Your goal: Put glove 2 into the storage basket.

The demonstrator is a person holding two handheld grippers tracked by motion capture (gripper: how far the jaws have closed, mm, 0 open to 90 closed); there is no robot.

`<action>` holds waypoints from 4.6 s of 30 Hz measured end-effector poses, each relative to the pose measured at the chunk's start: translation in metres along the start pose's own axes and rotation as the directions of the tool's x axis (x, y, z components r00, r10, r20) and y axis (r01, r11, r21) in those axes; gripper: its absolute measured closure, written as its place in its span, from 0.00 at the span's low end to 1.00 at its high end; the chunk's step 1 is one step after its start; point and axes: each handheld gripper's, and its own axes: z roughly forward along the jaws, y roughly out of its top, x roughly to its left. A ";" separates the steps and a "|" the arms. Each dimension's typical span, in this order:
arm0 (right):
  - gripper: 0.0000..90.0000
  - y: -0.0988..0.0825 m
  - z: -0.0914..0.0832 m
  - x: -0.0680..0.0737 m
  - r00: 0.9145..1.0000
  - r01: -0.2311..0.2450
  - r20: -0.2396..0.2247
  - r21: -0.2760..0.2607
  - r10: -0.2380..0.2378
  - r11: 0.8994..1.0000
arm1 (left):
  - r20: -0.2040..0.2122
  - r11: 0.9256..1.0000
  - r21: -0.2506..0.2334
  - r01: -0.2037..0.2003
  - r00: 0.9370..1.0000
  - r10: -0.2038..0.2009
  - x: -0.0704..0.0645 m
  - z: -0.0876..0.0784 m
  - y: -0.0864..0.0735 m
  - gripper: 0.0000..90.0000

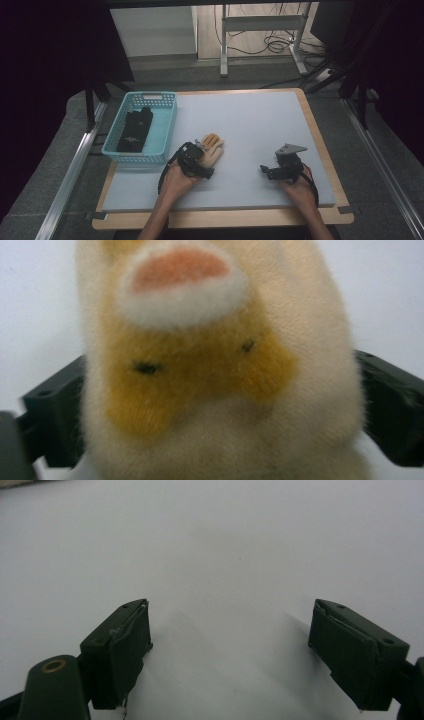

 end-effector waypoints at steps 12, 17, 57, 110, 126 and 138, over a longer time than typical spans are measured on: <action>0.18 0.000 0.000 0.000 1.000 0.000 0.000 0.000 0.000 1.000 | 0.006 0.999 0.041 -0.009 1.000 0.009 0.000 -0.011 0.005 0.54; 0.19 0.000 0.000 0.000 1.000 0.000 0.000 0.000 0.000 1.000 | 0.012 0.999 0.044 -0.001 1.000 0.001 -0.001 -0.013 0.006 0.61; 0.18 0.000 0.000 0.000 1.000 0.001 -0.001 0.001 -0.001 1.000 | -0.209 0.940 -0.094 0.327 0.917 -0.339 0.152 -0.149 0.014 0.61; 0.18 0.000 0.000 0.000 1.000 -0.001 -0.001 -0.001 0.001 1.000 | -0.259 0.905 0.052 0.423 0.880 -0.397 0.216 -0.080 0.002 0.80; 0.18 0.000 0.000 0.000 1.000 -0.001 -0.001 0.001 0.001 1.000 | -0.263 0.902 0.085 0.423 0.883 -0.389 0.216 -0.052 0.003 0.81; 0.18 0.000 0.000 0.000 1.000 0.001 -0.002 0.000 -0.001 1.000 | -0.265 0.919 -0.036 0.392 0.883 -0.387 0.216 -0.091 -0.005 0.52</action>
